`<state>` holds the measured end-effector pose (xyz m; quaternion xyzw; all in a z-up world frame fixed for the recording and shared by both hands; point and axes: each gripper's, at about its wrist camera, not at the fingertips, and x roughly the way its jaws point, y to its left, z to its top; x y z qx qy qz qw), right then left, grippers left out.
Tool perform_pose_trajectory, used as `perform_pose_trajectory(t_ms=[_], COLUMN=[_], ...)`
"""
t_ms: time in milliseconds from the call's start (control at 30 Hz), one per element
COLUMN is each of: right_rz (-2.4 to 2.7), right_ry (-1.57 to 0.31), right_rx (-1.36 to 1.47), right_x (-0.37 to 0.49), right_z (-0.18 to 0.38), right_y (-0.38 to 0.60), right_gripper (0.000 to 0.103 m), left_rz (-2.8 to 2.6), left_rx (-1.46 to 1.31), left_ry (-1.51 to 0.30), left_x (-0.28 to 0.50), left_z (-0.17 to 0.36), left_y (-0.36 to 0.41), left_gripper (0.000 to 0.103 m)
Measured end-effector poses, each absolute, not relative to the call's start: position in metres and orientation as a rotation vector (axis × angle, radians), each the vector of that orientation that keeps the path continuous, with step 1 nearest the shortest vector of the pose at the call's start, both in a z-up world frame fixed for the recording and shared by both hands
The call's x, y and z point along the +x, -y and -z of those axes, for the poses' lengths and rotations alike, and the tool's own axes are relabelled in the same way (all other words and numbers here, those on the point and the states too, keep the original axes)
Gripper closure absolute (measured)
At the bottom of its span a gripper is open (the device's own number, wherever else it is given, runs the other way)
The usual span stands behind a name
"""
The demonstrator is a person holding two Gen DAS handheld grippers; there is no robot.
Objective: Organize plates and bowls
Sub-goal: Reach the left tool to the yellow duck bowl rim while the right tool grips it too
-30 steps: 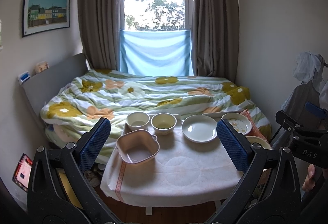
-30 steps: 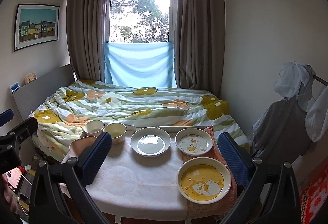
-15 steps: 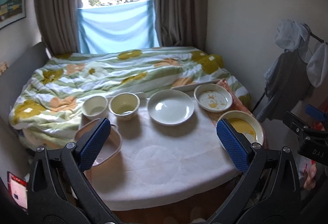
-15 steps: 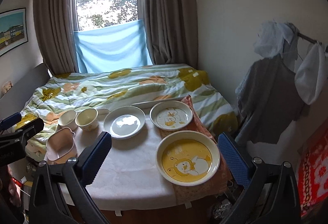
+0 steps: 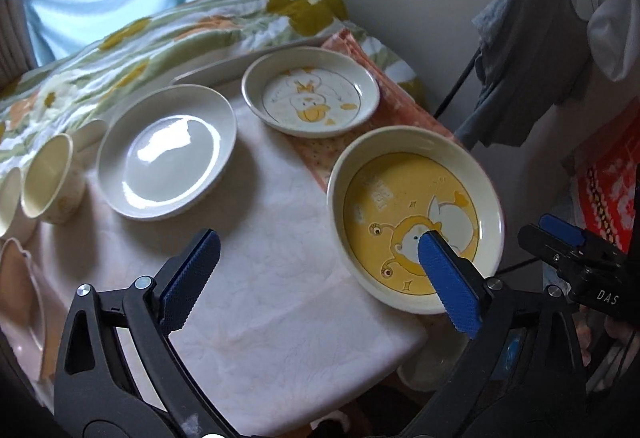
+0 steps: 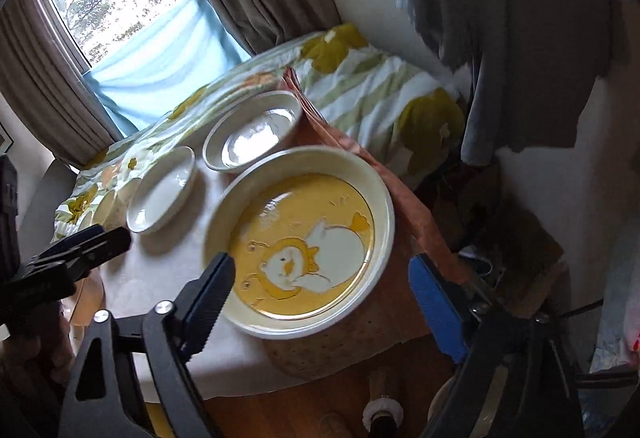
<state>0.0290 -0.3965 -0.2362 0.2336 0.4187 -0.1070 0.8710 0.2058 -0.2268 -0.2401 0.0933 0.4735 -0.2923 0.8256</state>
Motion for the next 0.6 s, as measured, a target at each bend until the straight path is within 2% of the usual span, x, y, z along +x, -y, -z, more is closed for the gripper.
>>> perform_pose_trajectory(t_ms=[67, 133, 300, 367, 600], right_rz=[0.204, 0.192, 0.15, 0.131, 0.107], right_ry=[-0.901, -0.934, -0.97, -0.979, -1.003], right_rx=[0.513, 0.541, 0.562, 0.573, 0.61], right_x=[0.037, 0.044, 0.059, 0.063, 0.072], right_z=[0.254, 0.268, 0.291, 0.295, 0.304], right_y=[0.408, 0.417, 0.433, 0.437, 0.445], right_gripper=[0.033, 0.04, 0.057, 0.068, 0.084], left_rz=[0.635, 0.643, 0.642, 0.646, 0.668], left_rx=[0.207, 0.208, 0.225, 0.237, 0.251], left_ry=[-1.06, -1.119, -1.184, -1.208, -1.29], left_x=[0.216, 0.227, 0.242, 0.245, 0.253], left_z=[0.26, 0.279, 0.306, 0.313, 0.322], left_y=[0.24, 0.252, 0.271, 0.275, 0.277], left_gripper=[0.014, 0.029, 0.039, 0.045, 0.079])
